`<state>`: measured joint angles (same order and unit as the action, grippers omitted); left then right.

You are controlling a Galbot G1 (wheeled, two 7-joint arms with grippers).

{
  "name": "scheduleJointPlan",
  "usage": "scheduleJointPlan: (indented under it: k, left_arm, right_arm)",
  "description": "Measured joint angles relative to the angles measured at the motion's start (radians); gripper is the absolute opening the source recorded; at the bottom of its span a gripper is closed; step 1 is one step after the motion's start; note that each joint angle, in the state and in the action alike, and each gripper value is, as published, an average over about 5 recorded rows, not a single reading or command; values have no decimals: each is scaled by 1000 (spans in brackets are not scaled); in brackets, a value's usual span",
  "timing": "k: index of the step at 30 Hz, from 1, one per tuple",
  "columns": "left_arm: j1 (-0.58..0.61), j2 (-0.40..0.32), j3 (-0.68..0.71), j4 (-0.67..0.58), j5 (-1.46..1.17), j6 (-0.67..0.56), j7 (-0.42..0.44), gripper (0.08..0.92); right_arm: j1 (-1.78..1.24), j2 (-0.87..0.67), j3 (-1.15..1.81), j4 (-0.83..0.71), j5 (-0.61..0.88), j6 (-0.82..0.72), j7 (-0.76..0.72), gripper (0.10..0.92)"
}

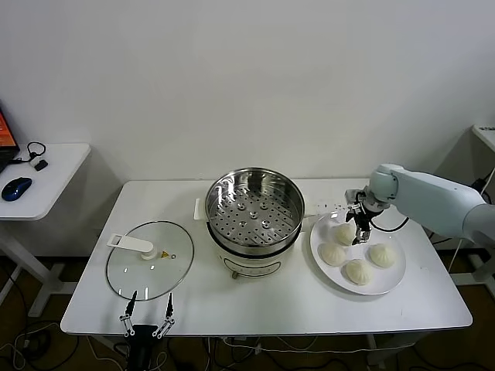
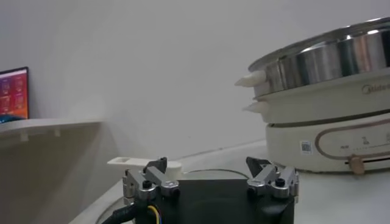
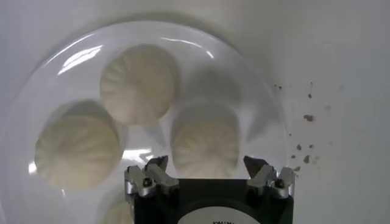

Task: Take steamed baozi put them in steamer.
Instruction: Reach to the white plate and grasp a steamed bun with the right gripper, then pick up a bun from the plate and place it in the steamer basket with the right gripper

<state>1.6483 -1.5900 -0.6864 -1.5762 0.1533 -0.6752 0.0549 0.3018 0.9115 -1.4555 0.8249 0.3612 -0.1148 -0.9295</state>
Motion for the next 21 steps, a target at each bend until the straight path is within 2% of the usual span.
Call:
scheduleJointPlan:
  k: [5, 14, 21]
  left_arm:
    - [0, 0, -2, 0, 3, -1, 0, 823]
    - [1, -1, -4, 1, 6, -3, 0, 823]
    - [3, 3, -8, 2, 8, -4, -1, 823]
  right_arm:
    - [-2, 2, 3, -2, -1, 1, -1, 647]
    - [38, -21, -19, 37, 10, 18, -11, 645]
    - [197, -50, -131, 130, 41, 75, -25, 645]
